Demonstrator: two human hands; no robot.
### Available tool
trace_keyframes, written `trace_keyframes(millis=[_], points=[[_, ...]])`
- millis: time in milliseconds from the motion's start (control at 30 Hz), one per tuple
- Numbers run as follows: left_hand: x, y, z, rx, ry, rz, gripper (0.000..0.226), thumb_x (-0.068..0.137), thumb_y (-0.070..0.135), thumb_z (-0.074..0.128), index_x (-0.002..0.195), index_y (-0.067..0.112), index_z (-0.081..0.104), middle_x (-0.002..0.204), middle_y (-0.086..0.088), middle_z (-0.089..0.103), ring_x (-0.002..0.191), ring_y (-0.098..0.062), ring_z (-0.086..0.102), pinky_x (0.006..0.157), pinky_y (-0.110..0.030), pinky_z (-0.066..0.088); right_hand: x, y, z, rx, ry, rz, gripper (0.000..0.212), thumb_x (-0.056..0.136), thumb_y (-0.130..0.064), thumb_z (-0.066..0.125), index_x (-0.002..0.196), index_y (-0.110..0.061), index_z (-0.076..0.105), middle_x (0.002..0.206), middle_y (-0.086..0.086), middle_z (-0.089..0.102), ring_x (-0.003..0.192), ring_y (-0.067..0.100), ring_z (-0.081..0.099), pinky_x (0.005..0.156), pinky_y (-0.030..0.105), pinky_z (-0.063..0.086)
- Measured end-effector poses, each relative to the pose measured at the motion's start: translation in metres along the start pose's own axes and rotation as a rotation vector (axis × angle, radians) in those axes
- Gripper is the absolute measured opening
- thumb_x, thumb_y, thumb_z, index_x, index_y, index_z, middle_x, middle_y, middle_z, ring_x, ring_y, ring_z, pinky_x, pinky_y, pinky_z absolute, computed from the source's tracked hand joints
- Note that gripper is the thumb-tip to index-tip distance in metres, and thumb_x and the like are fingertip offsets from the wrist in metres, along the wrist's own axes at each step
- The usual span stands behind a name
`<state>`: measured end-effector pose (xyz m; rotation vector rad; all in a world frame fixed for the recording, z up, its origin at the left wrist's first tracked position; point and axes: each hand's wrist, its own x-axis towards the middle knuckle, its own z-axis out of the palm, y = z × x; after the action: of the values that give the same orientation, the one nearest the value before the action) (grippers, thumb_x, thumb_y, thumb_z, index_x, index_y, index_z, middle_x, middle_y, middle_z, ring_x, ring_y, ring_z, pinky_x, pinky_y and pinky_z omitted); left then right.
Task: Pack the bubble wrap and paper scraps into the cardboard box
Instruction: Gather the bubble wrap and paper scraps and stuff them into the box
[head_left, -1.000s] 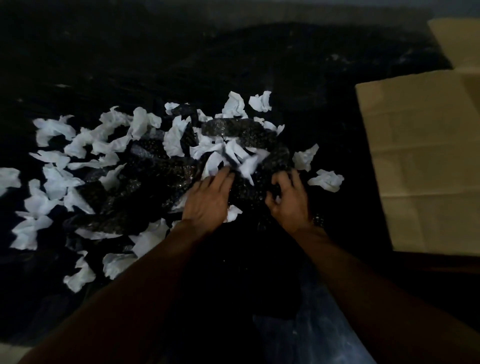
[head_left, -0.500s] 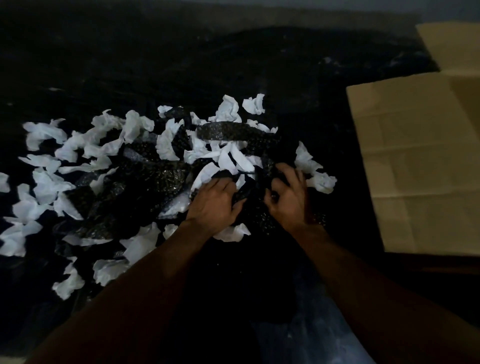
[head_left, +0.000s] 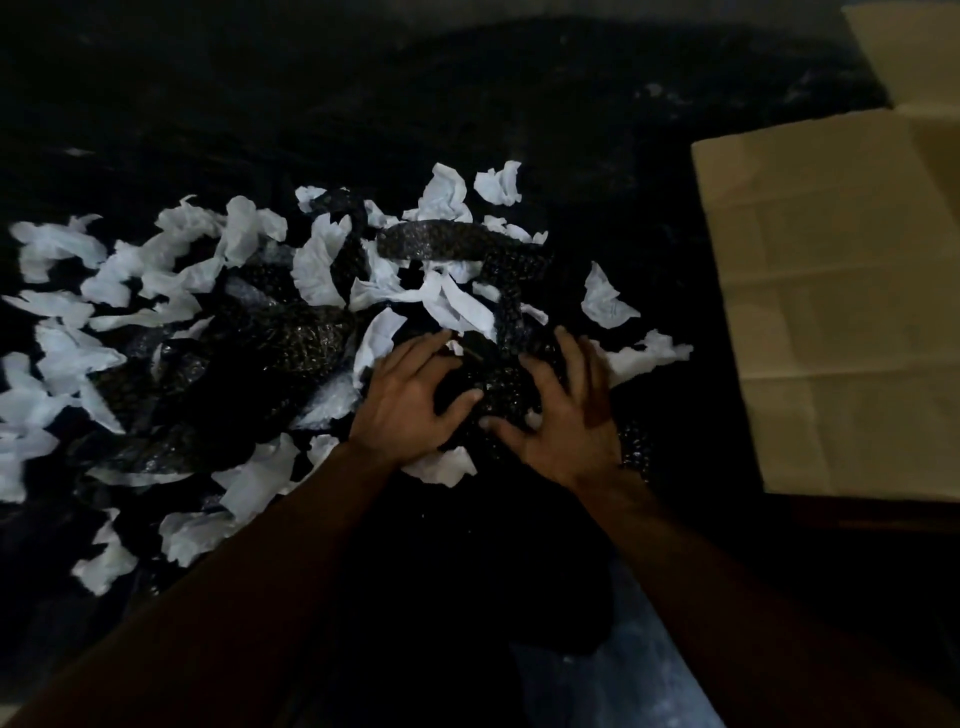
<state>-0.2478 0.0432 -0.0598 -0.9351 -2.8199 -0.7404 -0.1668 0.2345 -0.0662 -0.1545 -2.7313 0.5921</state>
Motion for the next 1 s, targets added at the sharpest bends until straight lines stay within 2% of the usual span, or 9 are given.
trace_keyframes(millis=[133,233,333,400,500,600,767,867,1000], points=[[0.003,-0.003,0.004,0.024,0.029,0.008,0.027,0.090,0.031,0.054,0.095,0.008,0.068,0.111,-0.008,0.067,0.103,-0.029,0.060,0.093,-0.039,0.044,0.014,0.002,0.008,0.141,-0.005,-0.047,0.032,0.075,-0.030,0.065,0.092,-0.003,0.064,0.123,0.017,0.060,0.119,0.037,0.052,0.099,0.050,0.045],[0.006,0.006,-0.004,0.012,0.028,-0.072,0.015,0.082,0.021,0.055,0.086,0.007,0.060,0.088,-0.008,0.065,0.087,-0.032,0.058,0.078,-0.039,0.043,0.027,-0.007,0.001,0.238,-0.100,0.075,0.025,0.064,-0.013,0.073,0.085,-0.006,0.061,0.089,0.013,0.063,0.092,0.032,0.058,0.085,0.045,0.051],[0.015,0.015,-0.014,-0.022,0.013,-0.203,0.022,0.078,0.011,0.064,0.099,0.009,0.059,0.088,-0.011,0.066,0.087,-0.032,0.059,0.073,-0.034,0.040,0.037,-0.012,-0.006,0.337,-0.124,0.122,0.038,0.066,-0.004,0.073,0.103,-0.011,0.065,0.096,0.010,0.066,0.094,0.029,0.061,0.089,0.039,0.050],[0.016,0.015,-0.019,-0.089,-0.001,-0.250,0.024,0.079,0.017,0.067,0.103,0.016,0.064,0.096,-0.009,0.068,0.092,-0.030,0.062,0.079,-0.034,0.047,0.043,-0.012,-0.008,0.422,-0.146,0.178,0.045,0.072,-0.005,0.074,0.116,-0.013,0.067,0.108,0.010,0.068,0.102,0.025,0.063,0.096,0.034,0.049],[0.010,0.017,-0.034,-0.181,0.000,-0.267,0.027,0.080,0.032,0.075,0.105,0.021,0.070,0.104,-0.005,0.070,0.098,-0.023,0.065,0.089,-0.032,0.051,0.046,-0.014,-0.020,0.502,-0.190,0.298,0.056,0.074,-0.029,0.082,0.126,-0.016,0.063,0.120,0.004,0.067,0.110,0.014,0.061,0.102,0.026,0.044],[0.011,0.022,-0.059,-0.191,-0.019,-0.298,0.040,0.078,0.046,0.074,0.111,0.023,0.070,0.113,-0.002,0.067,0.106,-0.018,0.061,0.093,-0.027,0.046,0.046,-0.021,-0.037,0.428,-0.201,0.279,0.066,0.073,-0.045,0.080,0.129,-0.015,0.061,0.122,0.010,0.065,0.113,0.019,0.060,0.101,0.026,0.044],[0.018,0.043,-0.117,-0.215,0.144,-0.215,0.043,0.073,0.041,0.079,0.108,0.018,0.072,0.100,0.000,0.065,0.091,-0.014,0.061,0.082,-0.017,0.044,0.055,-0.048,-0.074,0.380,-0.116,0.212,0.070,0.072,-0.048,0.078,0.131,-0.017,0.058,0.118,0.014,0.064,0.112,0.024,0.060,0.099,0.030,0.046],[0.021,0.058,-0.156,-0.188,0.180,-0.167,0.044,0.076,0.047,0.075,0.111,0.020,0.071,0.104,0.001,0.065,0.095,-0.012,0.059,0.085,-0.019,0.044,0.060,-0.069,-0.107,0.344,-0.027,0.171,0.066,0.074,-0.047,0.078,0.131,-0.020,0.060,0.108,0.010,0.065,0.102,0.021,0.063,0.091,0.021,0.045],[0.018,0.077,-0.203,-0.150,0.285,-0.063,0.046,0.076,0.050,0.073,0.110,0.020,0.071,0.102,-0.001,0.067,0.095,-0.014,0.062,0.084,-0.019,0.041,0.058,-0.095,-0.163,0.280,0.107,0.118,0.062,0.074,-0.048,0.077,0.129,-0.025,0.061,0.096,0.007,0.064,0.093,0.021,0.064,0.082,0.025,0.046]])
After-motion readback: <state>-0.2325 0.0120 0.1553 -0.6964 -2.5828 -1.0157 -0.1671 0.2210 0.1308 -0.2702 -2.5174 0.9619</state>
